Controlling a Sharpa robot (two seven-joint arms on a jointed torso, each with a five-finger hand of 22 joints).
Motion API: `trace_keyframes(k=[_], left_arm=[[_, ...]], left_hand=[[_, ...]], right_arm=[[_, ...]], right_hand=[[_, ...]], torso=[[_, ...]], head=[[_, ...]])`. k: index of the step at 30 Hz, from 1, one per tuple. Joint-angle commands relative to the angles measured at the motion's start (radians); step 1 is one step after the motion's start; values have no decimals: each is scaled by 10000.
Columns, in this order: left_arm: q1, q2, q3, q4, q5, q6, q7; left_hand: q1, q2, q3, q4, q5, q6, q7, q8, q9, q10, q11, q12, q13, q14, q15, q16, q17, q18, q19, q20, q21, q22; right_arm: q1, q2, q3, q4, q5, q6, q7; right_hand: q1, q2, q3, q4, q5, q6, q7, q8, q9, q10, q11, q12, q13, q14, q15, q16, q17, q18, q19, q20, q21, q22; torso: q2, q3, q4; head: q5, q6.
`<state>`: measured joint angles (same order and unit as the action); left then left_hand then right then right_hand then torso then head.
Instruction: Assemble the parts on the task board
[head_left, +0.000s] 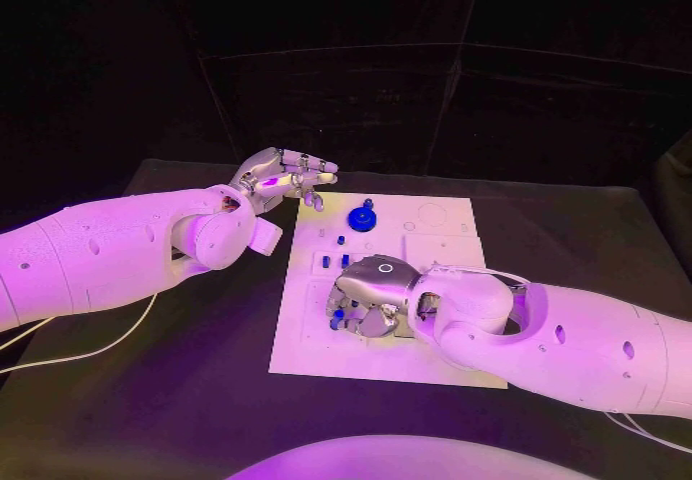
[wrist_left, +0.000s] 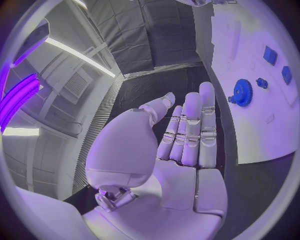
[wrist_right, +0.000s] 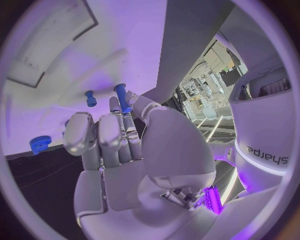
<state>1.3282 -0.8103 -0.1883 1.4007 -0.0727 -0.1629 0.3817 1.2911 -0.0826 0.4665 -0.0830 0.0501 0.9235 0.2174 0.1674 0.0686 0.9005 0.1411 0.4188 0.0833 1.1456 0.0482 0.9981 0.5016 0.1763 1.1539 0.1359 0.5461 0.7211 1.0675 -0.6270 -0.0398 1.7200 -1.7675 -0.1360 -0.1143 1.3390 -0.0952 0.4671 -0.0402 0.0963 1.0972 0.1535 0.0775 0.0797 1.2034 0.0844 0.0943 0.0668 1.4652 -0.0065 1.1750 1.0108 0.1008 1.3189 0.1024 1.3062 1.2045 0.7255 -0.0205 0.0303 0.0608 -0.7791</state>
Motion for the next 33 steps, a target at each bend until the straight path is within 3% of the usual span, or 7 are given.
trace_keyframes(k=[1,14,19,21,23,30,33], left_arm=[[17,2,8,14,25,89,56],[17,-8,8,23,25,96,43],[17,-11,8,19,25,101,35],[17,-13,8,17,25,107,29],[17,-15,8,14,25,113,26],[17,-38,7,21,25,129,6],[17,-44,7,21,25,126,3]], left_hand=[[9,129,-74,-1,33,-68,-20,40,-8,-43,-4,32,-16,-52,-14,-57,-11,59,19,54,-61,-10],[9,129,-74,-1,33,-68,-20,40,-8,-43,-4,32,-16,-52,-14,-57,-11,59,19,54,-61,-10],[9,129,-74,-1,33,-68,-20,40,-8,-43,-4,32,-16,-52,-14,-57,-11,59,19,54,-61,-10],[9,129,-75,-1,33,-69,-20,41,-8,-44,-4,34,-16,-52,-14,-57,-12,59,19,54,-62,-11],[16,142,-90,-5,32,-87,-16,69,-5,-65,-1,70,-17,-62,-11,-52,-32,60,20,57,-78,-29],[16,142,-90,-5,32,-87,-16,69,-5,-65,-1,70,-17,-62,-11,-52,-32,60,20,57,-78,-29],[16,142,-90,-5,32,-87,-16,69,-5,-65,-1,70,-17,-62,-11,-52,-32,60,20,57,-78,-29]], right_arm=[[12,40,-7,30,-177,43,48],[12,34,-46,57,-236,-439,126],[10,-138,-50,146,-88,-1159,331],[8,-276,-50,229,73,-1548,492],[7,-473,-50,353,327,-1901,662],[28,-2062,-35,1190,2806,-2950,1046],[103,-2947,-28,1531,4360,-2896,856]], right_hand=[[-41,-112,-34,26,55,-136,2,-95,-60,-170,17,-117,-17,109,74,-68,-68,-99,-80,38,-92,-69],[-359,-528,-674,132,334,-836,119,-150,-138,-1534,251,-255,-28,-301,289,-926,-1182,177,-1007,248,-1071,-1237],[-515,-679,-1977,367,453,-1995,22,-157,-154,-2540,394,-192,-13,-695,416,-1683,-2132,383,-1728,351,-1974,-2242],[-188,-464,-3229,647,477,-2780,-129,-145,-124,-2985,476,61,28,-871,467,-1963,-2528,443,-1989,466,-2417,-2694],[24,-377,-3783,859,508,-3251,-155,-173,-168,-3155,502,229,24,-973,501,-2159,-2810,515,-2127,459,-2661,-2955],[399,187,-4215,1119,891,-1761,244,249,34,-1646,235,1520,262,-398,278,-1358,-1964,316,-1237,279,-1902,-2066],[319,380,-4237,1250,1055,-1203,51,526,117,-96,-81,2415,658,21,61,-436,-812,85,-407,133,-953,-961]], torso=[[-5,-5,0],[-4,4,-1],[0,8,-2],[-2,9,-4],[-7,7,-3],[-21,-13,-10],[-25,-11,-37]], head=[[-12,-3],[-22,9],[-39,24],[-74,52],[-106,67],[-325,159],[-558,258]])
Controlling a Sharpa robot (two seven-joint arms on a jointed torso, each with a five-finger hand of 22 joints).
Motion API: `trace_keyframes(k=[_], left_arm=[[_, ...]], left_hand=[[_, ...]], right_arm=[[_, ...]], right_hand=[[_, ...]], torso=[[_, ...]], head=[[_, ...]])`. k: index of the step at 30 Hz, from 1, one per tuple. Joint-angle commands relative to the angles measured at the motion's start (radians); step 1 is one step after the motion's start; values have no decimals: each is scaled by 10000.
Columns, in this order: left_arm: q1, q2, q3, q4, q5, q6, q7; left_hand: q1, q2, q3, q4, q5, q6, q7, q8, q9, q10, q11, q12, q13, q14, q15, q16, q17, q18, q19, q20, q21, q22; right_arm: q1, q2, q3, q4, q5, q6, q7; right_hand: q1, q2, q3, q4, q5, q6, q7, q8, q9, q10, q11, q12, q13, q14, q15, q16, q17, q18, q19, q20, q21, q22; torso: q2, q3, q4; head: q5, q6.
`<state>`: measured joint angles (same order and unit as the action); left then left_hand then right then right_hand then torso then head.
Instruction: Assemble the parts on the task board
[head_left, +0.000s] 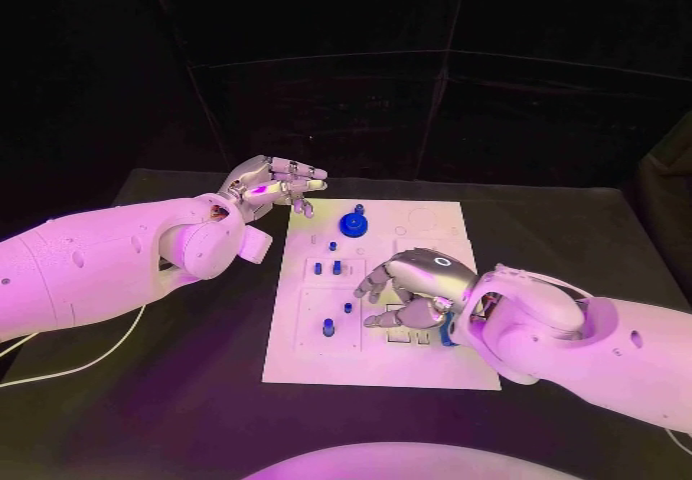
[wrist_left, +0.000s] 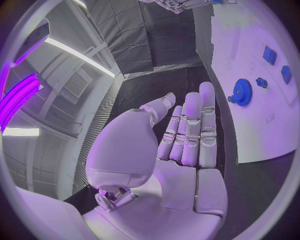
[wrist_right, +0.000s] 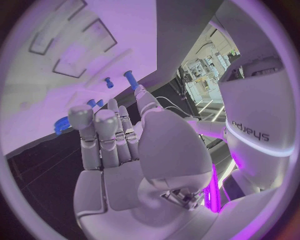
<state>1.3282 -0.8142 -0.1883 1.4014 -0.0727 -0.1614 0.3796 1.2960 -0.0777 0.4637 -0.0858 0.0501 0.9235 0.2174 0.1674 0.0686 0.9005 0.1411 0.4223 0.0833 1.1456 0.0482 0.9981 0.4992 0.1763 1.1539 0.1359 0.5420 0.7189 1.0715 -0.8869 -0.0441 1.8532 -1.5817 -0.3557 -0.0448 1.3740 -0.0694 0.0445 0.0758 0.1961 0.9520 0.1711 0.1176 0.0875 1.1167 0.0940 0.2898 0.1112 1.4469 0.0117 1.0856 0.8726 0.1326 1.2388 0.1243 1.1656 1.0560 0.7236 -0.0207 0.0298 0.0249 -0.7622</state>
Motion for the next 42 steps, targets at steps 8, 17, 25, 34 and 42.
trace_keyframes(k=[8,17,25,34,42], left_arm=[[18,-31,6,79,26,106,4],[16,-19,0,98,26,124,0],[15,-25,-4,92,26,133,8],[15,-68,-4,107,26,127,14],[16,-96,-4,122,26,127,18]], left_hand=[[-33,93,-62,22,32,-87,-16,69,-5,-65,-1,35,-17,-62,-11,-53,-9,61,20,57,-37,-8],[-34,95,-69,22,32,-95,-15,78,-4,-74,1,46,-18,-66,-9,-52,-16,60,20,59,-42,-14],[-34,95,-69,22,32,-95,-15,78,-4,-74,1,46,-18,-66,-9,-52,-16,60,20,59,-42,-14],[-34,95,-69,22,32,-95,-15,78,-4,-74,1,46,-18,-66,-9,-52,-16,60,20,59,-42,-14],[-34,95,-69,22,32,-95,-15,78,-4,-74,1,46,-18,-66,-9,-52,-16,60,20,59,-42,-14]], right_arm=[[165,-2404,14,904,3535,124,-1629],[160,-3048,4,1159,2163,505,-3252],[139,-2882,-5,1043,913,996,-4038],[22,-2415,-12,788,259,1430,-4422],[-131,-2038,-18,588,0,1984,-4667]], right_hand=[[-1267,117,-1131,1105,580,785,-637,780,254,1908,-705,4321,3958,641,-591,2190,2721,-681,1654,-601,2122,2518],[-2053,54,-2182,2148,417,681,-728,1539,746,1889,-747,7478,7885,648,-618,2716,3401,-790,1900,-626,2557,3083],[-2093,59,-2309,2151,404,643,-784,1862,1032,1929,-792,7908,8560,669,-652,2862,3617,-834,2003,-650,2696,3277],[-2055,61,-2334,2148,504,514,-769,1936,1136,1913,-779,7997,8766,691,-642,2963,3775,-857,2053,-646,2762,3371],[-2019,71,-2355,2148,559,436,-763,2011,1230,2078,-773,8356,9254,746,-633,3170,4104,-898,2158,-638,2882,3536]], torso=[[-52,-30,-188],[-89,-19,-301],[-111,-35,-280],[-105,-38,-298],[-100,-31,-306]], head=[[-727,198],[-876,201],[-973,206],[-945,180],[-926,137]])
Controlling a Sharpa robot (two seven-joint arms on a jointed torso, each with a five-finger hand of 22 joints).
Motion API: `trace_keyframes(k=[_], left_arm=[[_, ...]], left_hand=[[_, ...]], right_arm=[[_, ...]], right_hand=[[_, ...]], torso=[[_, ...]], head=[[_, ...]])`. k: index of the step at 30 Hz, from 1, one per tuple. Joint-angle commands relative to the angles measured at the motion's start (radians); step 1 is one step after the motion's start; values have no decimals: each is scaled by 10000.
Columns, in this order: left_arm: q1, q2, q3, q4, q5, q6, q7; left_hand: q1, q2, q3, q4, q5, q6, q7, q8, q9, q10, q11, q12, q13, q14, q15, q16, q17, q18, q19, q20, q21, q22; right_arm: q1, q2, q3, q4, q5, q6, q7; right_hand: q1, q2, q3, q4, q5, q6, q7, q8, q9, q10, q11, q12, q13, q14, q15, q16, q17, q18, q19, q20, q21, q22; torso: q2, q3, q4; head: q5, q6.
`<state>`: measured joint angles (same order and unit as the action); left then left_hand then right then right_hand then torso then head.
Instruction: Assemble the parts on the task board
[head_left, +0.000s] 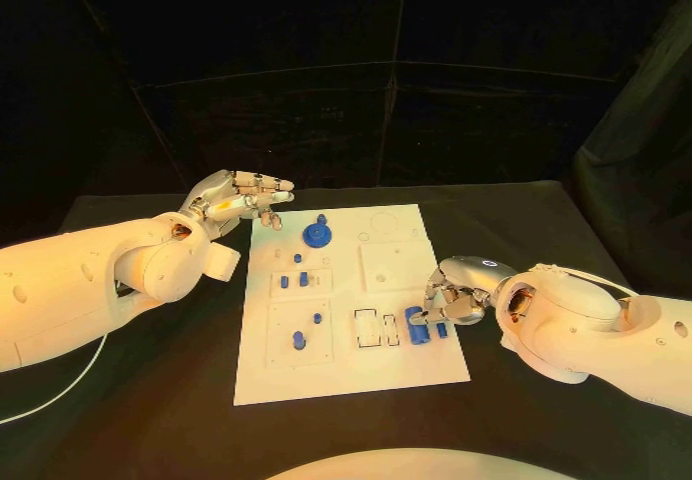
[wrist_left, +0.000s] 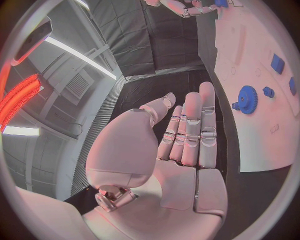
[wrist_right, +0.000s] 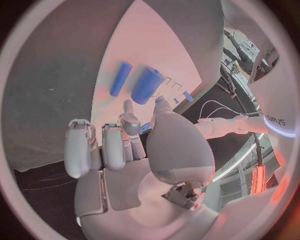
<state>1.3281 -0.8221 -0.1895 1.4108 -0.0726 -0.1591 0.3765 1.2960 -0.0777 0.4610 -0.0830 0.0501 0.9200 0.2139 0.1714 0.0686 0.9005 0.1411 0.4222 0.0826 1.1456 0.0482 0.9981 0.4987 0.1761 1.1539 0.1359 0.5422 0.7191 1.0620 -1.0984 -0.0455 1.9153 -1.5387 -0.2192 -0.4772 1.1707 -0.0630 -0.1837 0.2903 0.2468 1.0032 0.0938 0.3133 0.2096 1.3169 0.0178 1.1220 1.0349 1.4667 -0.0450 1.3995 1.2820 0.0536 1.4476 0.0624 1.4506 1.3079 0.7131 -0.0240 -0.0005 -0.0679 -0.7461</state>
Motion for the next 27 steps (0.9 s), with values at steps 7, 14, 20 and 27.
trace_keyframes(k=[7,14,20,27], left_arm=[[16,-59,8,42,26,102,46],[16,-86,8,53,26,96,43],[16,-93,8,54,26,94,41],[16,-96,8,52,26,104,42]], left_hand=[[-34,95,-42,-6,32,-59,20,38,-4,-74,1,48,-11,-66,-9,-52,-10,62,20,59,-44,-16],[-40,103,-52,-1,32,-63,20,53,-2,-80,2,67,-10,-71,-7,-49,-20,62,20,62,-52,-24],[-40,103,-52,-1,32,-63,20,53,-2,-80,2,67,-10,-71,-7,-49,-20,62,20,62,-52,-24],[-40,103,-52,-1,32,-63,20,53,-2,-80,2,67,-10,-71,-7,-49,-20,62,20,62,-52,-24]], right_arm=[[-178,344,-8,-175,-512,851,-472],[-217,522,-8,-336,-743,452,-639],[-225,581,-8,-394,-616,397,-735],[-228,503,-8,-183,283,-382,-656]], right_hand=[[13,15,-82,5,55,-110,16,71,37,93,-7,89,105,556,-63,72,73,-112,79,-15,46,1038],[68,148,-80,-6,198,-152,12,174,155,133,-5,233,365,552,-54,112,130,-123,101,-2,85,1093],[392,469,-22,-75,664,-22,-55,332,321,202,-62,330,603,555,-95,166,215,-140,148,-27,146,1179],[687,781,8,-99,1281,345,-199,493,516,356,-186,412,829,573,-190,246,353,-172,238,-103,244,1314]], torso=[[7,1,-1],[2,-8,9],[-1,-9,3],[-3,-5,-8]], head=[[10,-45],[25,-55],[39,-78],[58,-64]])
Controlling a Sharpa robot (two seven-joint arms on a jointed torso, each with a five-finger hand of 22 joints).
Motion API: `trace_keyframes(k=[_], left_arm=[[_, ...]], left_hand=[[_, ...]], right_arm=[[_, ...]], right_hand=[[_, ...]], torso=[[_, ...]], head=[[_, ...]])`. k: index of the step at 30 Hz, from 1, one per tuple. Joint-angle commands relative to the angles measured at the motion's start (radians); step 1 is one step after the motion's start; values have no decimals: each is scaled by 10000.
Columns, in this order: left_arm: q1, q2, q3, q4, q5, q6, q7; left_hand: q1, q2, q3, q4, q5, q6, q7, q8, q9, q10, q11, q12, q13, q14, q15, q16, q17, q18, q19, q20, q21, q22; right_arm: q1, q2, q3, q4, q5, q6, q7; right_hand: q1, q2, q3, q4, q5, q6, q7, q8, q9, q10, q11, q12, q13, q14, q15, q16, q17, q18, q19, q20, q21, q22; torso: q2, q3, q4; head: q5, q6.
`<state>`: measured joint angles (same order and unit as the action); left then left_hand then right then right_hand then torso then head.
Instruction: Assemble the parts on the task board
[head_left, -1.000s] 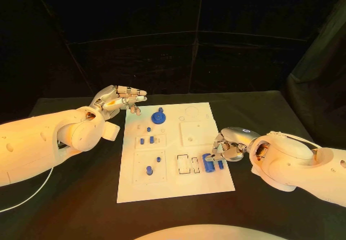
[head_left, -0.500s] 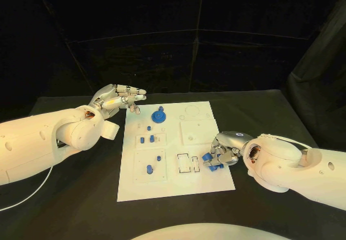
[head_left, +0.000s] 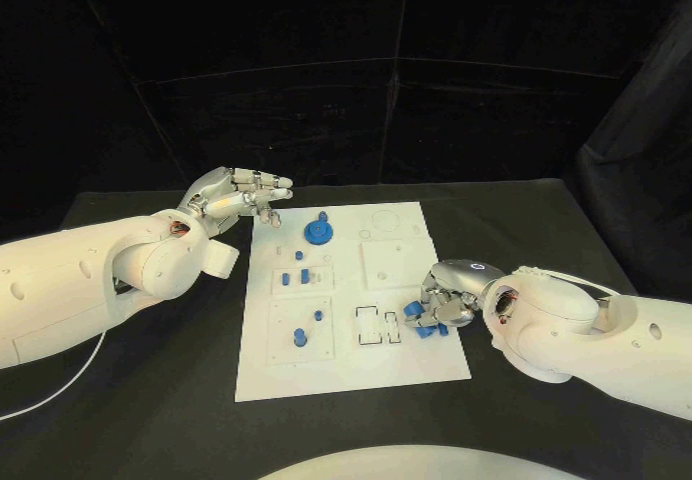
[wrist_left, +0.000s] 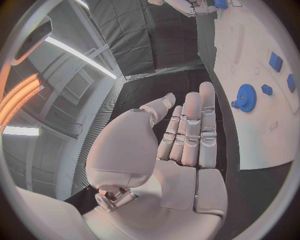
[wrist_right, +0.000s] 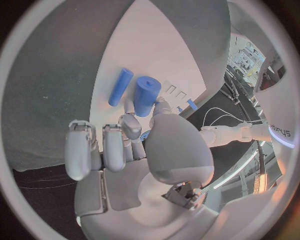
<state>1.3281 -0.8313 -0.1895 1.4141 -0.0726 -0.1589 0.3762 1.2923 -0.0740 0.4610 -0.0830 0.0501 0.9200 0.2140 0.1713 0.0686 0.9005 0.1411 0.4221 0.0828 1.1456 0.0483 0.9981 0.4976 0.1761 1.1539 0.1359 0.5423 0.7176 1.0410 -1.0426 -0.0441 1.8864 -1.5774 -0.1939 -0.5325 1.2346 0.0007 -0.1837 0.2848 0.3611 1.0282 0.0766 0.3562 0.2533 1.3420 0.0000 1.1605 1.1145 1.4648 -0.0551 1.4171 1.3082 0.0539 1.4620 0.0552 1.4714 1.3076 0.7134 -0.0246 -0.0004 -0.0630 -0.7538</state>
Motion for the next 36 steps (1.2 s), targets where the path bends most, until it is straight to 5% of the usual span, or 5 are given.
trace_keyframes(k=[1,11,21,27,36], left_arm=[[16,-5,7,17,26,103,44],[16,54,7,-13,26,129,27],[17,65,8,1,26,129,21],[18,60,8,25,26,124,22],[19,57,9,35,26,126,23]], left_hand=[[-3,66,-52,-1,32,-64,20,54,-2,-80,2,67,-12,-71,-7,-49,-10,61,20,62,-52,-10],[-3,66,-52,-1,32,-64,20,54,-2,-80,2,67,-12,-71,-7,-49,-10,61,20,62,-52,-10],[-3,66,-52,-1,32,-64,20,54,-2,-80,2,67,-12,-71,-7,-49,-10,61,20,62,-52,-10],[-3,66,-52,-1,32,-64,20,54,-2,-80,2,67,-12,-71,-7,-49,-10,61,20,62,-52,-10],[3,69,-60,-7,32,-75,19,71,-1,-94,2,88,-14,-76,-7,-45,-22,62,21,63,-61,-20]], right_arm=[[-18,-90,-21,182,847,-880,-36],[-7,-316,-13,848,2527,-2686,713],[-3,303,-12,659,2924,-1998,519],[-3,823,-13,360,2926,-1308,95],[-4,1270,-14,117,2522,-1155,-376]], right_hand=[[60,160,0,-39,180,127,-41,73,99,108,-19,8,28,591,-99,69,90,-177,100,-41,43,1325],[110,289,-52,-13,488,237,-96,60,206,176,-73,-22,102,593,-149,88,130,-185,120,-97,67,1360],[96,345,-96,11,573,285,-110,44,259,133,-86,-182,-5,588,-162,79,121,-181,105,-113,55,1346],[-107,376,-293,29,176,345,-130,10,369,67,-99,-462,-174,573,-173,42,79,-173,75,-127,29,1319],[-149,360,-354,30,114,355,-132,2,399,52,-100,-535,-217,564,-175,16,43,-166,56,-130,11,1297]], torso=[[-5,3,-11],[-4,-27,36],[-2,-26,12],[13,-18,10],[6,-10,7]], head=[[12,15],[11,40],[93,-1],[131,-13],[187,-57]])
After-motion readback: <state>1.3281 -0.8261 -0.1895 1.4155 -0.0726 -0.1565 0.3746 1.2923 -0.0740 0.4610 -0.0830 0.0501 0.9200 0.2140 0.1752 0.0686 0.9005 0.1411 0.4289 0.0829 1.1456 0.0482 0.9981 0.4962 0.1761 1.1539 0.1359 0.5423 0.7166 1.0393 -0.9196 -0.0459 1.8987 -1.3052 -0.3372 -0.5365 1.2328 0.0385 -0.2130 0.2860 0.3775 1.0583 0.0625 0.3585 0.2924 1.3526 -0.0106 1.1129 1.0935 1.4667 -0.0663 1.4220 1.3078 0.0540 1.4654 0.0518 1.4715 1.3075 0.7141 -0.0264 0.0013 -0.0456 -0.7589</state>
